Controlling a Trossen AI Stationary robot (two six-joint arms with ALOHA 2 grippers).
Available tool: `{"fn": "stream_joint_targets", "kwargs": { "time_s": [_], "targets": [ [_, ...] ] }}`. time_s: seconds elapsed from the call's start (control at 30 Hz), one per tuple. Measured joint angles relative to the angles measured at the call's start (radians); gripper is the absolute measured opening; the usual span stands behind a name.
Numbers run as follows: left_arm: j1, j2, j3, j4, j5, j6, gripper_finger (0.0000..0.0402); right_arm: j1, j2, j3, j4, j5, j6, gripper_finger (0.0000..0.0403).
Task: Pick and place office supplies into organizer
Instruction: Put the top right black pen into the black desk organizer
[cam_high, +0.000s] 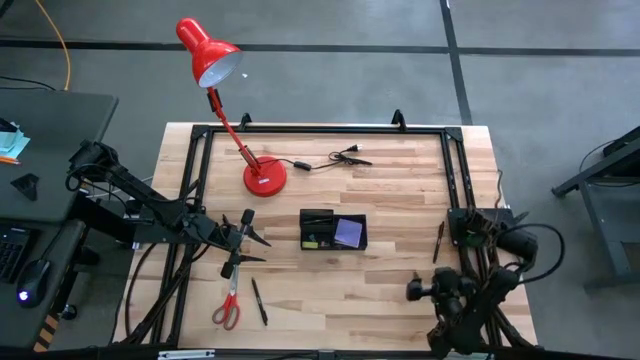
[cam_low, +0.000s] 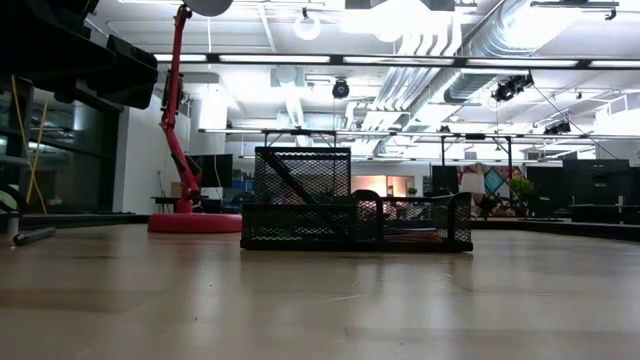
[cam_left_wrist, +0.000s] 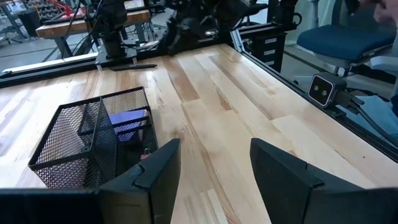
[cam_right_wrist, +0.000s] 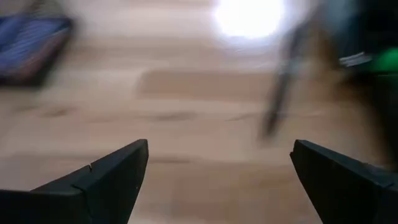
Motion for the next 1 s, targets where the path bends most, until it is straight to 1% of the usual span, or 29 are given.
{"fn": "stream_joint_targets", "kwargs": {
  "time_s": [0.13,0.23,0.3,0.4,0.47,0.57,0.67,0.77,0.9,0.97,1.0],
  "targets": [
    [0.0,0.0,0.0,0.0,0.0,0.0,0.0184,-0.005,0.019,0.002,-0.071,-0.096,0.089,0.0387],
    [0.0,0.0,0.0,0.001,0.0,0.0,0.0184,-0.022,0.037,0.002,-0.064,-0.145,0.093,0.0387],
    [0.0,0.0,0.0,0.0,0.0,0.0,0.0184,-0.03,0.053,0.002,-0.057,-0.15,0.119,0.0387],
    [0.0,0.0,0.0,0.0,0.0,0.0,0.0184,-0.052,0.086,0.002,0.031,-0.166,0.122,0.0387],
    [0.0,0.0,0.0,0.0,0.0,0.0,0.0184,-0.067,0.095,0.002,0.076,-0.166,0.157,0.0387],
    [0.0,0.0,0.0,0.0,0.0,0.0,0.0184,-0.08,0.1,0.002,0.022,-0.166,0.186,0.0391],
    [0.0,0.0,0.0,0.0,0.0,0.0,0.0184,-0.089,0.099,0.002,0.011,-0.197,0.248,0.0398],
    [0.0,0.0,0.0,0.0,0.0,0.0,0.0184,-0.095,0.098,0.002,0.017,-0.21,0.223,0.0398],
    [0.0,0.0,0.0,0.0,0.0,0.0,0.0184,-0.105,0.098,0.002,0.064,-0.153,0.112,0.0393],
    [0.0,0.0,0.0,0.0,0.0,0.0,0.0184,-0.119,0.104,0.002,0.054,-0.175,0.104,0.0392],
    [0.0,0.0,0.0,0.0,0.0,0.0,0.0184,-0.127,0.106,0.002,0.037,-0.187,0.126,0.0392]
  ]
}}
